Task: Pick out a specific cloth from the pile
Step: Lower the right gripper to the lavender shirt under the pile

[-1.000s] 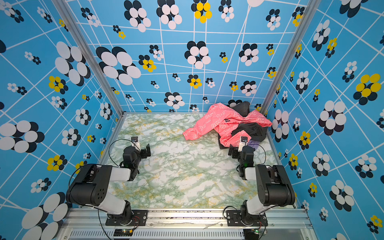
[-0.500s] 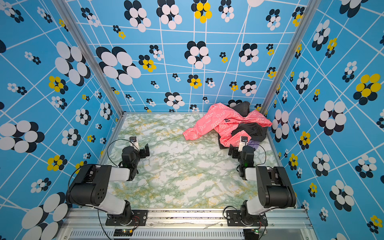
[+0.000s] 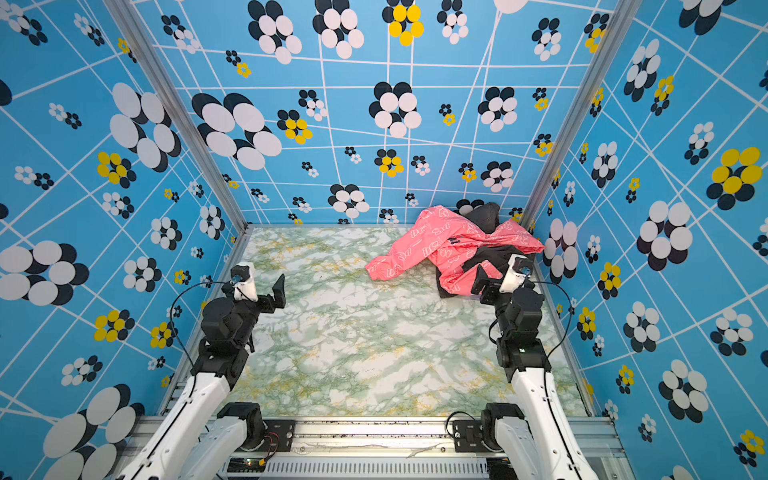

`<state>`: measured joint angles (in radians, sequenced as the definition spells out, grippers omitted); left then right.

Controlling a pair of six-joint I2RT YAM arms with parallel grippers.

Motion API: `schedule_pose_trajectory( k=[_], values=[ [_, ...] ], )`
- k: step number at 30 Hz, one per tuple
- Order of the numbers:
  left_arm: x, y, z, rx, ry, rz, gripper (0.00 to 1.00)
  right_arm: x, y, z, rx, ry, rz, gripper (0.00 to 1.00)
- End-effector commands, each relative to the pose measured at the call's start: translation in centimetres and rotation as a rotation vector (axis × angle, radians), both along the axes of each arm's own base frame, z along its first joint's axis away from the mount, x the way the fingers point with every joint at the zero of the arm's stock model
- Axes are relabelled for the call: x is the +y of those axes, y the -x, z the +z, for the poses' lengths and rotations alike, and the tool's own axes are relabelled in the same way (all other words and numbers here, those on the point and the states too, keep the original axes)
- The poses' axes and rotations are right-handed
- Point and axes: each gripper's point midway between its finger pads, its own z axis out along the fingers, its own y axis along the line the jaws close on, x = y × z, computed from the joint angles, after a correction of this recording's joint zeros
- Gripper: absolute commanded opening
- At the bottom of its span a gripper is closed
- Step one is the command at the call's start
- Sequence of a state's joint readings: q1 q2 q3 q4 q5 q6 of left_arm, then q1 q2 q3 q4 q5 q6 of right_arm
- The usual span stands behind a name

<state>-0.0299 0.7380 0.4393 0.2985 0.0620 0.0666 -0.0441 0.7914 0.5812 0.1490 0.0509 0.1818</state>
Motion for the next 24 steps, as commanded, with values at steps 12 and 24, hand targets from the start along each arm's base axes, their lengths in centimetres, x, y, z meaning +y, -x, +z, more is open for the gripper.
schedule_pose_trajectory(
  k=[12, 24],
  values=[
    [-5.9, 3.8, -1.9, 0.024, -0.102, -0.344, 0.99, -3.1, -0.4, -5.3, 0.234, -0.564, -0.135, 0.96],
    [-7.0, 4.3, -1.8, 0.01, -0.12, -0.382, 0.99, -6.3, -2.5, -11.6, 0.323, -0.831, -0.298, 0.79]
  ],
)
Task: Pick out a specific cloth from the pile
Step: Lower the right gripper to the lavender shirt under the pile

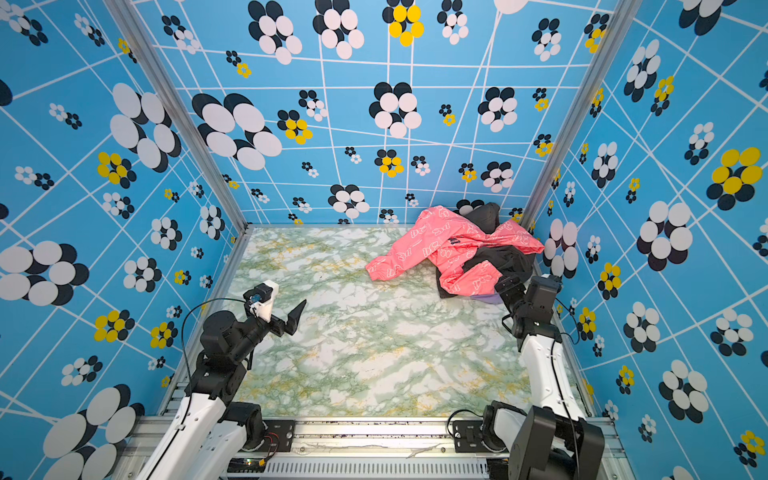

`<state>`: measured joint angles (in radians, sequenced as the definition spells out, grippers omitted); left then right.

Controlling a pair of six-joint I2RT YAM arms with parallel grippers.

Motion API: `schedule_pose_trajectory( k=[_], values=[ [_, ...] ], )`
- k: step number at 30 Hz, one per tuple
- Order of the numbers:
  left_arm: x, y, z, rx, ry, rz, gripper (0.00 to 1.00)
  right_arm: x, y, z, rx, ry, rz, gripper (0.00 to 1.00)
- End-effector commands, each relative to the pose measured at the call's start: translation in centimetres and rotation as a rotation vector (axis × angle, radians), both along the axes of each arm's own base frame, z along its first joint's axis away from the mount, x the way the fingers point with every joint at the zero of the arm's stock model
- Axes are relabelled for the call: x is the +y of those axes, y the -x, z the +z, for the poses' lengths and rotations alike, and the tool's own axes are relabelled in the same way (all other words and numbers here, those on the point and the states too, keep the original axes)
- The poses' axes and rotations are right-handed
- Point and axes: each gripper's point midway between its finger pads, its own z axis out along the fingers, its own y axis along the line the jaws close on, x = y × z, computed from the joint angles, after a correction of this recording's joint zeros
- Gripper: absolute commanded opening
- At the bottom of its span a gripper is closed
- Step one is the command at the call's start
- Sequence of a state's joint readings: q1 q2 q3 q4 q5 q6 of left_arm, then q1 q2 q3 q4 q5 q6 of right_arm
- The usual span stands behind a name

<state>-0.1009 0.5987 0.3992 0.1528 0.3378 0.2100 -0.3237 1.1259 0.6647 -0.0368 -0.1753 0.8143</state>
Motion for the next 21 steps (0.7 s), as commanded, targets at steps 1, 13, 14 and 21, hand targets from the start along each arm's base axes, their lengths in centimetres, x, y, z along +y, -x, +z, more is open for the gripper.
schedule_pose_trajectory(
  k=[1, 13, 14, 21],
  values=[
    [-0.4, 0.3, -0.4, 0.002, -0.007, -0.023, 0.99, -0.3, -1.0, -1.0, -0.001, -0.08, -0.027, 0.77],
    [0.0, 0.4, -0.1, -0.013, -0.032, 0.019, 0.99, -1.0, -2.8, -6.6, 0.079, -0.198, -0.083, 0.6],
    [0.1, 0.4, 0.0, -0.018, -0.033, 0.027, 0.99, -1.1, -2.9, -7.1, 0.087, -0.207, -0.093, 0.59],
    [0.5, 0.1, 0.0, -0.022, -0.02, 0.055, 0.99, -1.2, -4.2, -9.6, 0.136, -0.292, -0.105, 0.53]
  ],
)
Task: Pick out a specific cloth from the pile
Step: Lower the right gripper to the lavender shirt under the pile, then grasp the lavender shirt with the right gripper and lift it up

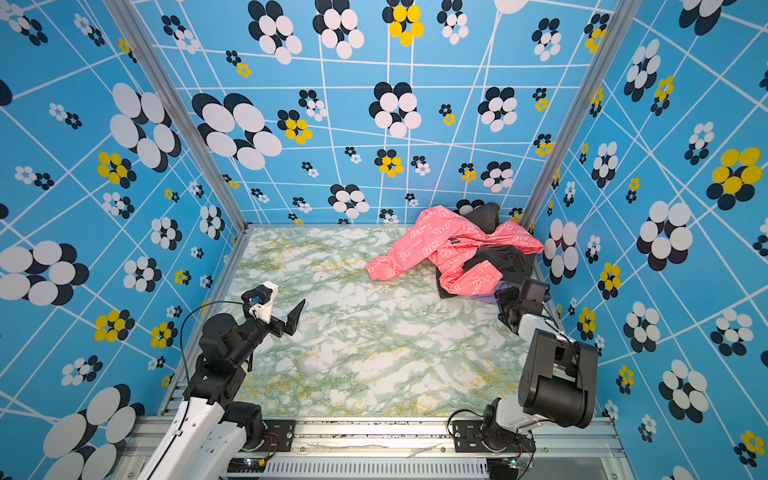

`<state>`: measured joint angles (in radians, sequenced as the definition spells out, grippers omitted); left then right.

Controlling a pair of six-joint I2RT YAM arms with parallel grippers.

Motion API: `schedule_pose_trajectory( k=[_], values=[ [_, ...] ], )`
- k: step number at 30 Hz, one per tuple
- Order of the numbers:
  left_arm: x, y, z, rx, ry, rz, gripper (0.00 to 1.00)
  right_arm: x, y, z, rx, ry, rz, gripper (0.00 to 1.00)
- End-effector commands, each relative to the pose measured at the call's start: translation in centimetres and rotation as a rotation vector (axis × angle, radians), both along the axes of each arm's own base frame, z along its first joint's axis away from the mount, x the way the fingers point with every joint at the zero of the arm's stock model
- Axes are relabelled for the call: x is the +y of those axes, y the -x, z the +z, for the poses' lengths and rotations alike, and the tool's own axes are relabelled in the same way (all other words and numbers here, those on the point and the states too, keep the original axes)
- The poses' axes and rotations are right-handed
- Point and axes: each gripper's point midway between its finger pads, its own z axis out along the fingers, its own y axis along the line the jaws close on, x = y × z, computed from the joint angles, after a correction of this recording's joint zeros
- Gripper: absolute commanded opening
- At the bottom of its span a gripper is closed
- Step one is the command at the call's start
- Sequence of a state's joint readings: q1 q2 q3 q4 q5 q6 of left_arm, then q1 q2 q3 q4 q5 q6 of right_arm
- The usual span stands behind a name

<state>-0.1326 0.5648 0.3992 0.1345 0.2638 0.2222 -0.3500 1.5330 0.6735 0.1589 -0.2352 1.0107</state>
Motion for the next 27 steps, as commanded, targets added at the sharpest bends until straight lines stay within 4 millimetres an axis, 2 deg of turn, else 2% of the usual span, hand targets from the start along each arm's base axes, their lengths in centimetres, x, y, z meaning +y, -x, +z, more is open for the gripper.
schedule_pose_trajectory(
  k=[1, 9, 14, 16, 18, 20, 27],
  values=[
    [0.0, -0.2, -0.5, 0.002, 0.0, 0.01, 0.99, -0.3, -1.4, 0.3, -0.027, -0.041, -0.017, 0.53],
    [-0.2, -0.2, -0.5, 0.011, -0.003, -0.007, 0.99, -0.8, -2.5, -2.1, 0.008, -0.071, -0.039, 0.43],
    [-0.4, -0.1, -0.6, 0.011, -0.007, -0.013, 0.99, -1.0, -2.9, -2.9, 0.009, -0.092, -0.062, 0.29],
    [-0.4, -0.1, -0.6, 0.013, -0.01, -0.015, 0.99, -0.9, -3.3, -2.8, -0.004, -0.104, -0.059, 0.17],
    [-0.5, 0.0, -0.6, 0.014, -0.014, -0.018, 0.99, -0.6, -3.6, -2.4, -0.024, -0.121, -0.048, 0.05],
    [-0.6, 0.1, -0.7, 0.016, -0.018, -0.021, 0.99, -0.5, -3.6, -1.8, -0.045, -0.127, -0.053, 0.0],
    [-0.8, 0.4, -0.9, 0.01, -0.049, -0.017, 0.99, -1.3, -3.5, 3.4, -0.16, -0.077, -0.097, 0.0]
  ],
)
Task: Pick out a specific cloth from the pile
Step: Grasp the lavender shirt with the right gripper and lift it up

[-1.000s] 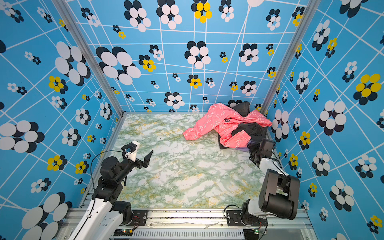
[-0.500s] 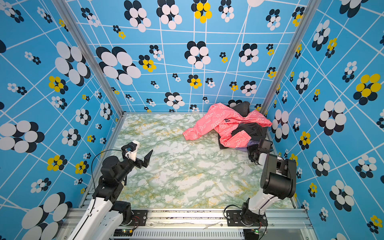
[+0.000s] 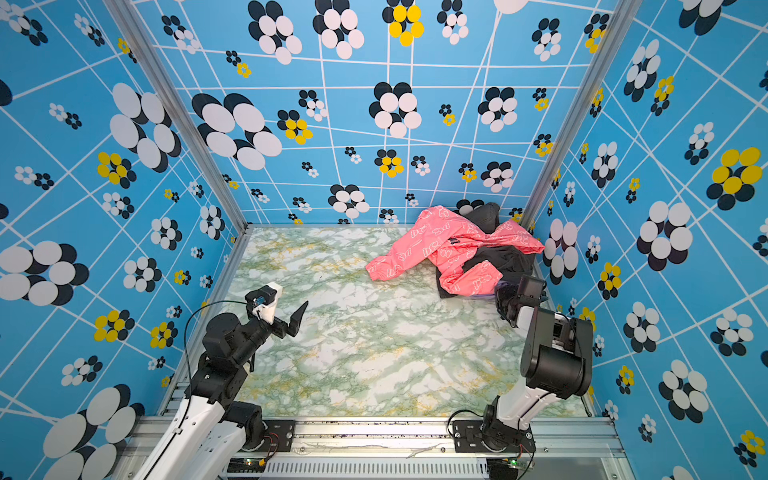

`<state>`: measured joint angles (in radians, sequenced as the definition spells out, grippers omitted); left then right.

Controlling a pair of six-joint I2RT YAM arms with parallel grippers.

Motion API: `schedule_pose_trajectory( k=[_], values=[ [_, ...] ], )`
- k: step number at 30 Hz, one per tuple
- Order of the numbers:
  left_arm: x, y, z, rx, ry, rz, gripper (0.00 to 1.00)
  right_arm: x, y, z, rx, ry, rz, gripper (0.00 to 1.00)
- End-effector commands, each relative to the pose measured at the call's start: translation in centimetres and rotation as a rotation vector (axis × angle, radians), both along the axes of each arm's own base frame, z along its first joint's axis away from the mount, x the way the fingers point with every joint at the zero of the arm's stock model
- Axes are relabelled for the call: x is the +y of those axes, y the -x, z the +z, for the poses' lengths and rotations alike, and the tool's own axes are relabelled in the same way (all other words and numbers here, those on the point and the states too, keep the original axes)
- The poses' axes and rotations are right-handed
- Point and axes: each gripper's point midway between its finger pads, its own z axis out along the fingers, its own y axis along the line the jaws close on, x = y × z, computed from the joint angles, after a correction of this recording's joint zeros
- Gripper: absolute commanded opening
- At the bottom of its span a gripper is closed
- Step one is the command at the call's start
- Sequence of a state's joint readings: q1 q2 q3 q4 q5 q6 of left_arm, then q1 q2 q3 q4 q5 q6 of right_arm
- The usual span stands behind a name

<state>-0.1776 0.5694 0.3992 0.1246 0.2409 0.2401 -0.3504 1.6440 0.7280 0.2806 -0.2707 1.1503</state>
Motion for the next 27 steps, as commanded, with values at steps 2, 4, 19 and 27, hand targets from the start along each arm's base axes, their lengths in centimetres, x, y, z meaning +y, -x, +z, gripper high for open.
schedule_pose_trajectory(
  k=[2, 4, 19, 27],
  values=[
    [0.0, 0.2, -0.5, 0.003, -0.034, 0.007, 0.99, -0.9, -0.5, 5.2, -0.129, 0.041, -0.042, 0.0],
    [0.0, 0.1, -0.6, 0.007, -0.038, 0.007, 0.99, -1.0, -0.7, 7.5, -0.173, 0.056, -0.042, 0.0],
    [0.0, 0.2, -0.7, 0.009, -0.042, 0.014, 0.99, -2.0, -0.1, 24.0, -0.54, 0.184, -0.119, 0.0],
    [0.0, -0.1, -0.7, 0.008, -0.039, 0.015, 0.99, -2.0, 1.0, 31.4, -0.704, 0.266, -0.131, 0.0]
  ],
)
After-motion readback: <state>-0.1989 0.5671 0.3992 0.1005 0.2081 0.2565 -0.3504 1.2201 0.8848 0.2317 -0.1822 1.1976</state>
